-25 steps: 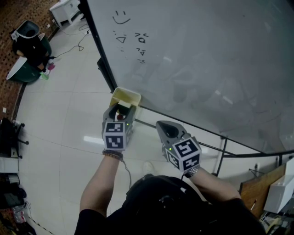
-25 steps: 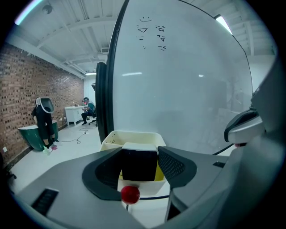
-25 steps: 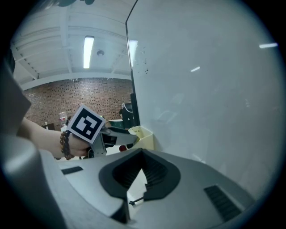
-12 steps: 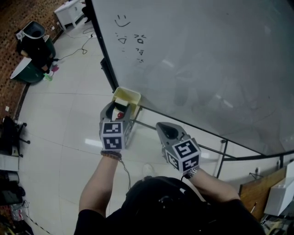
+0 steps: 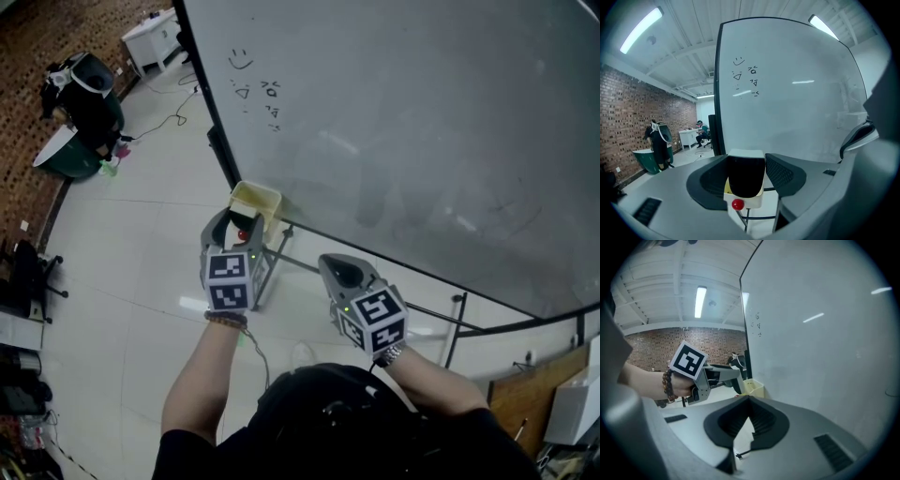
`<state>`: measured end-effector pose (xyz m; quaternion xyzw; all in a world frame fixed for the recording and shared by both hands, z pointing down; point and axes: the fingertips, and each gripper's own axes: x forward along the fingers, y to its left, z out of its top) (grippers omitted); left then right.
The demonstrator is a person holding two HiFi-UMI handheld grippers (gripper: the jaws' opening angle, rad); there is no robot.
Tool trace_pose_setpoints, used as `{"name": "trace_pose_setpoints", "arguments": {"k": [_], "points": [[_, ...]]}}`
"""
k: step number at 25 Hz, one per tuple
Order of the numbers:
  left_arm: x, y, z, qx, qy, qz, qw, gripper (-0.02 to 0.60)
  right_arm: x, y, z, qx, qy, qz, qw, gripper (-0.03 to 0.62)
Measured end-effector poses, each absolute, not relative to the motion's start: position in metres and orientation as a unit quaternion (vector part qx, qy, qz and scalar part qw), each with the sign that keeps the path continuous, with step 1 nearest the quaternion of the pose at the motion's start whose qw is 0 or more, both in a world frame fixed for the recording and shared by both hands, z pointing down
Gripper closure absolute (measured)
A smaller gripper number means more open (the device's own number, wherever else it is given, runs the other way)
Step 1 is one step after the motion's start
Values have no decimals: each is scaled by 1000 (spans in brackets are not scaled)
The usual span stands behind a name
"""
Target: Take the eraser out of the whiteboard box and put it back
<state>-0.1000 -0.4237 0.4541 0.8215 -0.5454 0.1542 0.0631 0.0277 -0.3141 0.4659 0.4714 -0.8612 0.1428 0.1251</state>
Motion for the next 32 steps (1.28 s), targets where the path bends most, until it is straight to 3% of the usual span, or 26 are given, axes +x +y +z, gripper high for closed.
{"name": "trace_pose_setpoints", "arguments": {"k": [32], "points": [[-79, -237, 432, 778, -607, 156, 47, 350, 55, -163, 441, 399, -905, 102, 107, 574]]}}
